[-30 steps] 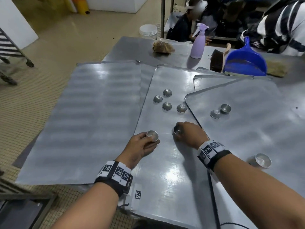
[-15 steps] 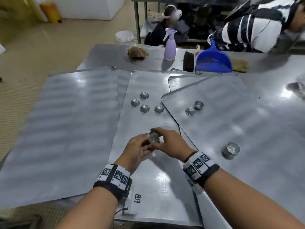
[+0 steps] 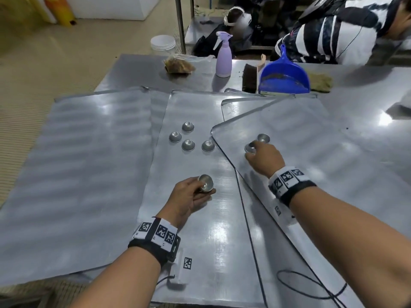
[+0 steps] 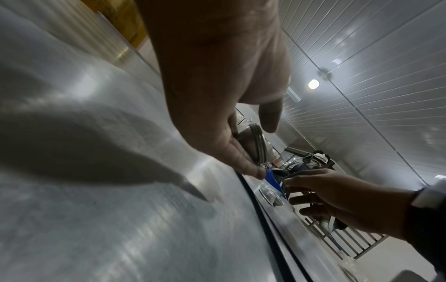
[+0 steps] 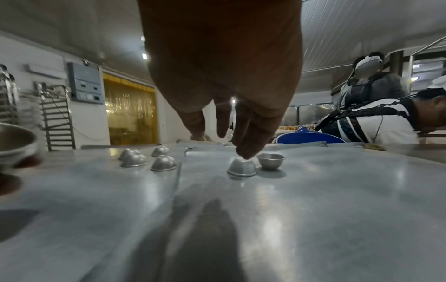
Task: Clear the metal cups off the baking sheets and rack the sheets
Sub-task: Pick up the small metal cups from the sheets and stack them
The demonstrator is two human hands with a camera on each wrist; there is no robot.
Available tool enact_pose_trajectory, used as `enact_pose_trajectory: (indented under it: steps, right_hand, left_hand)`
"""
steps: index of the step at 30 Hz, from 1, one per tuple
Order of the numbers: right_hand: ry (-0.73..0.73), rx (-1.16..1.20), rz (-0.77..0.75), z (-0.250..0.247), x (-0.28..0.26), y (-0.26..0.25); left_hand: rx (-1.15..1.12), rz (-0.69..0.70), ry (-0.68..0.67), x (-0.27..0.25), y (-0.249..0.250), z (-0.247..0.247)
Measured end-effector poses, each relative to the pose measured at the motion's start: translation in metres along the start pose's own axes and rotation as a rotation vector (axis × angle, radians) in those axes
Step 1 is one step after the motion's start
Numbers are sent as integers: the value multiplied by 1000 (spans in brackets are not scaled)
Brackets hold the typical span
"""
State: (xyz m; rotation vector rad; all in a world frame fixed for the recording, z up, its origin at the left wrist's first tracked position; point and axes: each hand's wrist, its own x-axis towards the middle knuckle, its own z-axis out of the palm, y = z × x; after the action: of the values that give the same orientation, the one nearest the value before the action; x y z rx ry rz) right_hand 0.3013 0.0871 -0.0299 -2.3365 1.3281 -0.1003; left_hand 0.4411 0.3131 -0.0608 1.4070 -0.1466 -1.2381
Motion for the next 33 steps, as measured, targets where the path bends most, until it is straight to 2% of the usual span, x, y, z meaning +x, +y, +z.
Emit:
enact_pose_trajectory:
  steps: [8, 20, 24, 33]
  right_hand:
    - [-143, -195, -9, 10, 40, 13]
    - [-27, -177, 19, 29, 35, 7]
    - [-55, -183, -12, 41, 30, 7]
    - [40, -15, -4, 42, -4, 12]
  left_hand:
    - [32, 1, 4, 10, 6, 1]
    - [55, -3, 11, 9, 6, -2]
    - [45, -5, 2, 8, 6, -4]
    - [32, -12, -13, 6, -1, -1]
